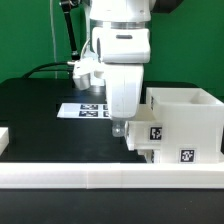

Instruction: Assemble drawer

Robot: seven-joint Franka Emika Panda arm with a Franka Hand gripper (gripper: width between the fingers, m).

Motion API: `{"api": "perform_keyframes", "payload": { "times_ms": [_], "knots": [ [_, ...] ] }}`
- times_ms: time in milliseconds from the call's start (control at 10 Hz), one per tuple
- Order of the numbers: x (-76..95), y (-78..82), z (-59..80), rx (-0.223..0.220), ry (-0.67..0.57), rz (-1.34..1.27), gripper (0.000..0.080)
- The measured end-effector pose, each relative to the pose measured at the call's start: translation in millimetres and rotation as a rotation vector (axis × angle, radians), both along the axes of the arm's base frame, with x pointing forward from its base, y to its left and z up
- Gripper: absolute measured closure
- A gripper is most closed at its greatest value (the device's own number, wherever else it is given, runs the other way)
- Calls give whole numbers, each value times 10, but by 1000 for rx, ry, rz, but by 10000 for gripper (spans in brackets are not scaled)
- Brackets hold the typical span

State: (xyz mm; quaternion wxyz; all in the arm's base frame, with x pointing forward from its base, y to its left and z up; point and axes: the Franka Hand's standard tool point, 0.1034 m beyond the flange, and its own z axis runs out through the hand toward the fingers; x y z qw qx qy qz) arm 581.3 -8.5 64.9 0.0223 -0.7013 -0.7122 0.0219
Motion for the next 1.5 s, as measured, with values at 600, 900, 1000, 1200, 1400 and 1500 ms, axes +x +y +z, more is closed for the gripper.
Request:
{"api": "perform_keyframes", "payload": {
  "times_ms": [600,900,1000,1200,1400,1500],
  "knots": [
    [14,385,9,-3,31,100,151],
    [5,390,-8,-3,34,89,151],
    [4,379,-12,-3,35,88,151],
    [14,350,1,-5,50,91,151],
    [71,406,31,-7,32,76,151],
    [71,412,33,-7,32,77,151]
  ]
}}
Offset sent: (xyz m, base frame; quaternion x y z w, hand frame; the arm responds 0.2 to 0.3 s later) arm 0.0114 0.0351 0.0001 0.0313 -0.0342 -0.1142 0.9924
